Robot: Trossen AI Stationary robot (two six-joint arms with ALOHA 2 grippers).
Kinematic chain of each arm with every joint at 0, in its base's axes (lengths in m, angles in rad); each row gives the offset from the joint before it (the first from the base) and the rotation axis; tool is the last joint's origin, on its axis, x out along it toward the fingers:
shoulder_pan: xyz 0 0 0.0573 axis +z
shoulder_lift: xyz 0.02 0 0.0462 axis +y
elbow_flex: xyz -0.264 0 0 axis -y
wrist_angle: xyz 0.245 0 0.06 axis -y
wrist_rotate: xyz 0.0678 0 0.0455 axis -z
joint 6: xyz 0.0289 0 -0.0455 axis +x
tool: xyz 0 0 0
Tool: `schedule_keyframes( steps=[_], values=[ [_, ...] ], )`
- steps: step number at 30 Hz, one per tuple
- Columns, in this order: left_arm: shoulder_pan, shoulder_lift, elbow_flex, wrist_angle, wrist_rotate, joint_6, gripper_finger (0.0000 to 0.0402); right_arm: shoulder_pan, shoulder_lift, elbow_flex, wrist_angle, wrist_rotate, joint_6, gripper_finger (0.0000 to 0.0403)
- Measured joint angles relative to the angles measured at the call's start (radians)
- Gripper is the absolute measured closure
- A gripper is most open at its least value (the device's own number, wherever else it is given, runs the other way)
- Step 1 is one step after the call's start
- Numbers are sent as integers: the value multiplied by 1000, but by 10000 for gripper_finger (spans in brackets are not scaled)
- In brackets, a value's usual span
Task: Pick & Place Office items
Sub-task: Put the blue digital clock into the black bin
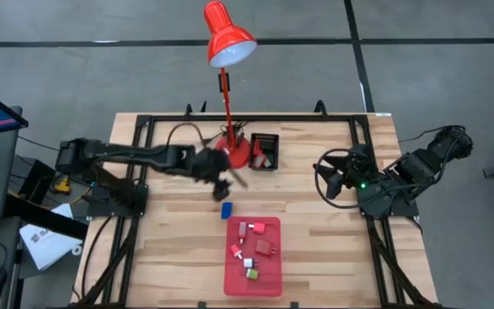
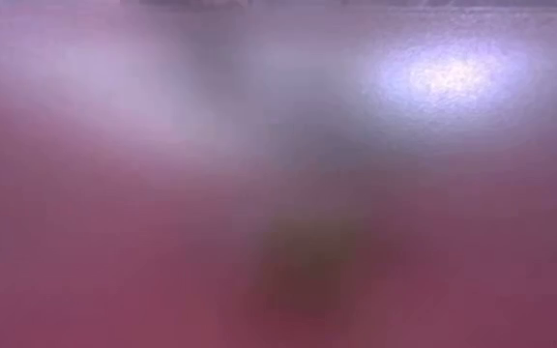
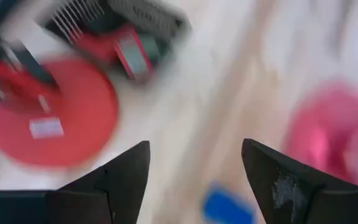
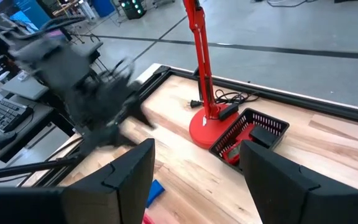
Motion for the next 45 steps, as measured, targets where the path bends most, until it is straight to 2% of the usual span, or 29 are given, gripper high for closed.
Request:
schedule_keyframes(
  steps=[7, 12, 14, 17, 20, 24, 28, 35, 45],
  values=[
    [-148, -28, -5, -307, 0, 148, 143, 0, 0, 0, -3, -1, -16, 174],
    [-177, -28, -76, -287, 67, 227, 123, 1, 0, 0, 2, -8, -16, 174],
    [-159, -14, -111, -236, 125, 144, 112, 1, 0, 0, 4, -18, -16, 174],
    [-114, 11, -153, -161, 193, -90, 94, 6, 0, 0, 4, -24, 2, 174],
    [-74, 28, -172, -72, 197, -299, 79, 20, 0, 0, 4, -20, 24, 174],
    [-41, 29, -200, -14, 157, -487, 73, 21, 0, 0, 14, -20, 26, 174],
    [-37, 54, -220, 10, 175, -659, 77, 20, 0, 0, 15, -15, 26, 174],
    [-81, 170, -212, 85, 310, -762, 77, 20, 0, 0, 9, 2, 25, 174],
    [-95, 252, -199, 177, 313, -879, 77, 20, 0, 0, -4, 2, 23, 174]
  ],
)
